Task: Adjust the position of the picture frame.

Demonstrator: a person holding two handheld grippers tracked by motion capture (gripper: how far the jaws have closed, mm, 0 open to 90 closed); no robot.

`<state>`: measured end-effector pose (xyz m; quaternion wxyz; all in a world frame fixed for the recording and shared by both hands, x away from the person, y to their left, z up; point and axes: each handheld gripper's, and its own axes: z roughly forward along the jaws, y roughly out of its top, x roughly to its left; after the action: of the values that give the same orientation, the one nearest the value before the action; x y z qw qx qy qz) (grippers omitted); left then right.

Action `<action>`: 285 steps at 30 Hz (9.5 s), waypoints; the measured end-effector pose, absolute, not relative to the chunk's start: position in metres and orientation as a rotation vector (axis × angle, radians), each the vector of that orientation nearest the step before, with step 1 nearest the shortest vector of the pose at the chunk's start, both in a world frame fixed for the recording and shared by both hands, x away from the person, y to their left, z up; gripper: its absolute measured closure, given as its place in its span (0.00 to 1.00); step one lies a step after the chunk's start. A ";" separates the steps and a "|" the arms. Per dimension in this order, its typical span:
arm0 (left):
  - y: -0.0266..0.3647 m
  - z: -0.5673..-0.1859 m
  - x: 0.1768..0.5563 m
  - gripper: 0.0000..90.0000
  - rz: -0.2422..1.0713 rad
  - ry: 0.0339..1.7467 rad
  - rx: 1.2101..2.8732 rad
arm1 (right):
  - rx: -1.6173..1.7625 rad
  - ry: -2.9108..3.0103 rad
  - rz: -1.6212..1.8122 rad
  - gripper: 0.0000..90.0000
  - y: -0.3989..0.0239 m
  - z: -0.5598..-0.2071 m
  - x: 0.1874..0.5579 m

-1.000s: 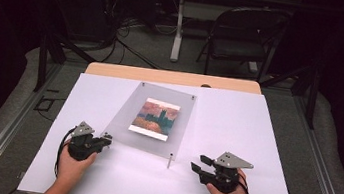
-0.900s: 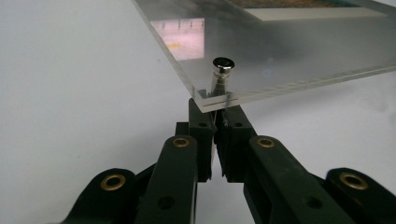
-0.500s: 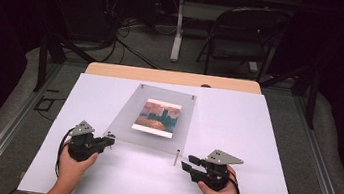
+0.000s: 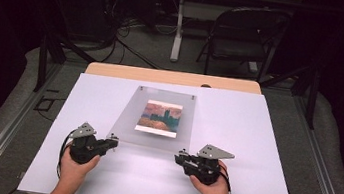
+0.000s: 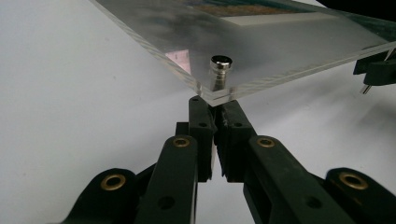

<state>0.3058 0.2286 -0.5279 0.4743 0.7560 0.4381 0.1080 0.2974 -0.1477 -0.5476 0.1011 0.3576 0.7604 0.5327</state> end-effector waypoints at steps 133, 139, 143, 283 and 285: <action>0.160 -0.558 0.325 0.47 0.268 1.008 1.870 | 1.208 2.195 1.339 0.41 -0.185 -0.563 0.328; 0.160 -0.556 0.321 0.48 0.262 1.009 1.886 | 1.172 2.213 1.330 0.42 -0.186 -0.555 0.323; 0.164 -0.553 0.319 0.47 0.268 1.014 1.881 | 1.169 2.209 1.321 0.42 -0.188 -0.552 0.320; 0.160 -0.548 0.500 0.36 0.108 1.327 1.782 | 1.610 2.154 1.375 0.39 -0.196 -0.545 0.506; 0.159 -0.550 0.500 0.35 0.100 1.334 1.775 | 1.619 2.156 1.374 0.39 -0.196 -0.546 0.505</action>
<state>0.5003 0.1594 -0.5496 0.4434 0.7158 0.5380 0.0401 0.5055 -0.1962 -0.5462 0.0578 0.5341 0.7113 0.4533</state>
